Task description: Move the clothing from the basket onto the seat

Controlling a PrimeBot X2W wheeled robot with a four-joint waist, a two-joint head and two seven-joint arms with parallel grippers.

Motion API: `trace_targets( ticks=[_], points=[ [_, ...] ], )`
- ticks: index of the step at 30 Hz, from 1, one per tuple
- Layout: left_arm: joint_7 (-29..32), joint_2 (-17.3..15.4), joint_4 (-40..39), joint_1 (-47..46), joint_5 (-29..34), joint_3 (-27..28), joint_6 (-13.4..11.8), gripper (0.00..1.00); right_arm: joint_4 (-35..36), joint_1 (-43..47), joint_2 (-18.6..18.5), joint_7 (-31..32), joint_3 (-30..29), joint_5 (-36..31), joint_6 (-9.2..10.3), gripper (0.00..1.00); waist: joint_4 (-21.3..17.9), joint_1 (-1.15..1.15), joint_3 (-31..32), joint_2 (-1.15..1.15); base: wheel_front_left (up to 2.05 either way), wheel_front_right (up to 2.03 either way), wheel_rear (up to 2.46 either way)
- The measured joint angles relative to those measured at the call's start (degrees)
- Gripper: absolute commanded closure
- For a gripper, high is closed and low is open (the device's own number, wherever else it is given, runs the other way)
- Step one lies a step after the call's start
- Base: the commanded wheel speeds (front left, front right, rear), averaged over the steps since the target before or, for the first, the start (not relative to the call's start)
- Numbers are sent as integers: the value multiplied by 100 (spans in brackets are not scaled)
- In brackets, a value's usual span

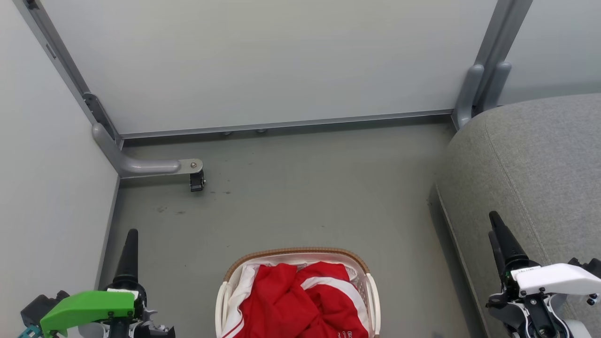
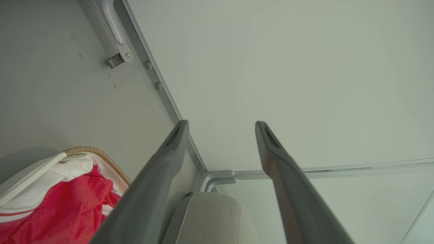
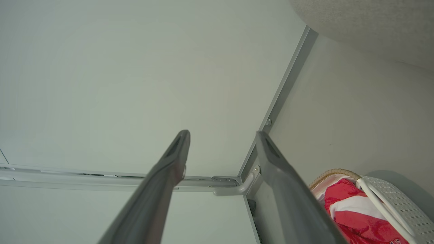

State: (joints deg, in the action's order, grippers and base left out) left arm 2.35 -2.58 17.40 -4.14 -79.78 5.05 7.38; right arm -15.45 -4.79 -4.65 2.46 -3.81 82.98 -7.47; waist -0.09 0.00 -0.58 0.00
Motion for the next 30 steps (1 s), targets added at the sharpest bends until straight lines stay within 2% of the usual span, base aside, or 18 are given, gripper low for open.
trace_targets(
  ticks=[13, 30],
  points=[
    [-301, -23, 20, -3, 1690, -160, -1, 0, 67, -109, -156, -309, 208, -1362, 0, 0, -6, 0, -39, 0, 0, 0, 0],
    [-648, -122, 126, -5, 3309, -355, -86, 0, 104, -179, -376, -651, 580, -2819, 0, 0, -11, 0, -46, 0, 0, 0, 0]
  ],
)
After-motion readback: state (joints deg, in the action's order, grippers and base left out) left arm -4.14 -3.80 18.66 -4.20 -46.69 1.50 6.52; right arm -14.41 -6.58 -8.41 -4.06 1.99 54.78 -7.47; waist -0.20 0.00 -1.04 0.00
